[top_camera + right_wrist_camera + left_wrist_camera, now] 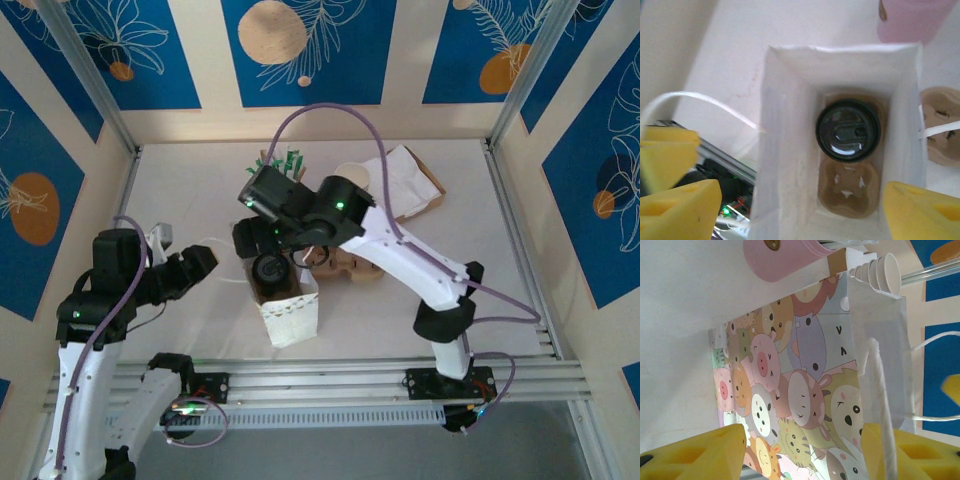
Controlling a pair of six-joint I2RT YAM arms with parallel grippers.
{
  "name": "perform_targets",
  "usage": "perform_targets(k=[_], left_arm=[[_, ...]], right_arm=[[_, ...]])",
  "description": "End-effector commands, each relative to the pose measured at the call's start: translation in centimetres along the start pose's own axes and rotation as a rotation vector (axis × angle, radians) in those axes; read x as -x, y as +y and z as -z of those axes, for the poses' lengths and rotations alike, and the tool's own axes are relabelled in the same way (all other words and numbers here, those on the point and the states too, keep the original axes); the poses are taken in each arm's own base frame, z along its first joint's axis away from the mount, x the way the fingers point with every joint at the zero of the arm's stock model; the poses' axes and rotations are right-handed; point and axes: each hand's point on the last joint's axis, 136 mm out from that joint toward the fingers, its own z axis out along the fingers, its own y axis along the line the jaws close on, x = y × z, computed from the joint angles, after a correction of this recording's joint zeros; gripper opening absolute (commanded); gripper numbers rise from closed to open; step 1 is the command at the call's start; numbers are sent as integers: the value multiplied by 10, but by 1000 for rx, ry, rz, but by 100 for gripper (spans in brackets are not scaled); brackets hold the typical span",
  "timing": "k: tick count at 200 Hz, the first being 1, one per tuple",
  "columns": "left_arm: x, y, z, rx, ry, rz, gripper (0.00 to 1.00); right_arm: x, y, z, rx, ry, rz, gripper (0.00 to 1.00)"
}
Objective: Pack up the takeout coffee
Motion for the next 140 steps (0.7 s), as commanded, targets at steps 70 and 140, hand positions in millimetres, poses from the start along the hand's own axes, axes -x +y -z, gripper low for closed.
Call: perform_targets(k=[70, 140], left_arm=[[24, -40, 22, -79, -66, -69, 76], [49, -37, 28, 40, -131, -94, 78]], right_arm=[[41, -15, 88, 88, -304, -42, 84], [36, -99, 123, -76, -427, -236, 83]])
